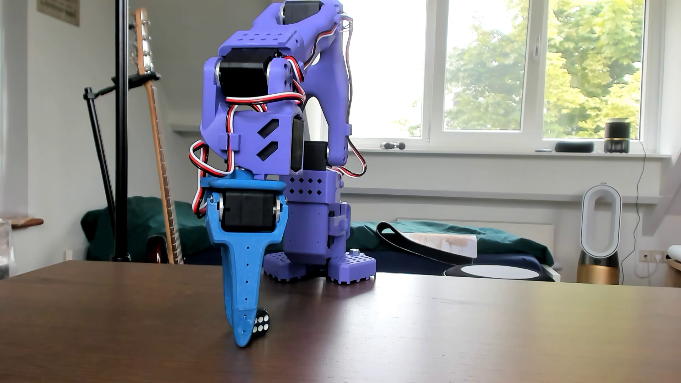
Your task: Grab the blue dice
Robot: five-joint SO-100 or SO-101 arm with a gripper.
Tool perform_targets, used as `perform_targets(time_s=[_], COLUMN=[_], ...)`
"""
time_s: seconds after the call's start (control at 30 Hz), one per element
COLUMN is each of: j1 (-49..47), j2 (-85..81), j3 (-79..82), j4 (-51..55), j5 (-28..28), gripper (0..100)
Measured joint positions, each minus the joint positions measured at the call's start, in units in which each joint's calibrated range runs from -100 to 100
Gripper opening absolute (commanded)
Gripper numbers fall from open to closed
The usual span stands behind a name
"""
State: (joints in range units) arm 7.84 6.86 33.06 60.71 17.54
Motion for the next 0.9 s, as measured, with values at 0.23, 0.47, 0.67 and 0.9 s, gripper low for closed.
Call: perform_targets(time_s=[0.23, 0.47, 0.67, 0.9], j1=[-1.38, -1.38, -1.63, -1.63], j2=[-4.18, -4.77, -4.77, -4.77], j3=[4.67, 5.29, 5.29, 5.29], j4=[1.04, 1.30, 1.30, 1.30], j5=[0.00, -0.99, -1.05, -1.05], gripper=[20, 20, 0, 1])
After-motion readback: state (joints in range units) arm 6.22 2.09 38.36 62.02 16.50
